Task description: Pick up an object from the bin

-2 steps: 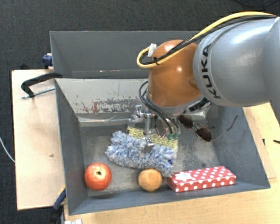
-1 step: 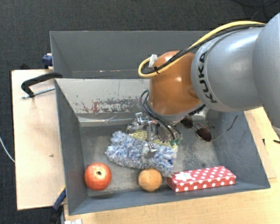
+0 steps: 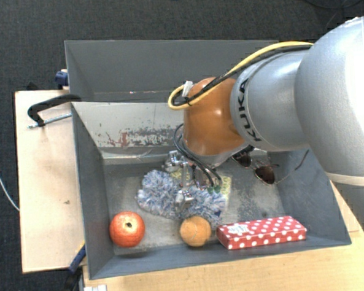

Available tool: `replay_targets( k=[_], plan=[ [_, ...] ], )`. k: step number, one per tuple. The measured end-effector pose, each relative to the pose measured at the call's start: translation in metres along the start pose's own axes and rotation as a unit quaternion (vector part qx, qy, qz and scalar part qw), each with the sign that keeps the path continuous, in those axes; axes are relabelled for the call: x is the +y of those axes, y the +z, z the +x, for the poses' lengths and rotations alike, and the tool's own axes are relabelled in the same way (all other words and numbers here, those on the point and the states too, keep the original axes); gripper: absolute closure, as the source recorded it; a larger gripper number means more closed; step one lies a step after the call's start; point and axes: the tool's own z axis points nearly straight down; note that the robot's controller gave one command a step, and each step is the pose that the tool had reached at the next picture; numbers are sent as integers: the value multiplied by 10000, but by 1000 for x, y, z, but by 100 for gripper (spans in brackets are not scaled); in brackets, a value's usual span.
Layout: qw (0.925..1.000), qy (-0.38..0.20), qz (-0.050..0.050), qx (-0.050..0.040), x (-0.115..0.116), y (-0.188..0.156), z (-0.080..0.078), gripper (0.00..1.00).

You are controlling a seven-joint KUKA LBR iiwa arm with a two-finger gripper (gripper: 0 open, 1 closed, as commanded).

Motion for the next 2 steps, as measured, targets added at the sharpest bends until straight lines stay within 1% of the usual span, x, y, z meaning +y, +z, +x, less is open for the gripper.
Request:
replay_targets(
  k=[1, 2],
  plan=[
    [9997, 231, -40, -37, -10, -3, 2, 100],
    [9997, 230, -40, -37, -10, -3, 2, 100]
  ],
)
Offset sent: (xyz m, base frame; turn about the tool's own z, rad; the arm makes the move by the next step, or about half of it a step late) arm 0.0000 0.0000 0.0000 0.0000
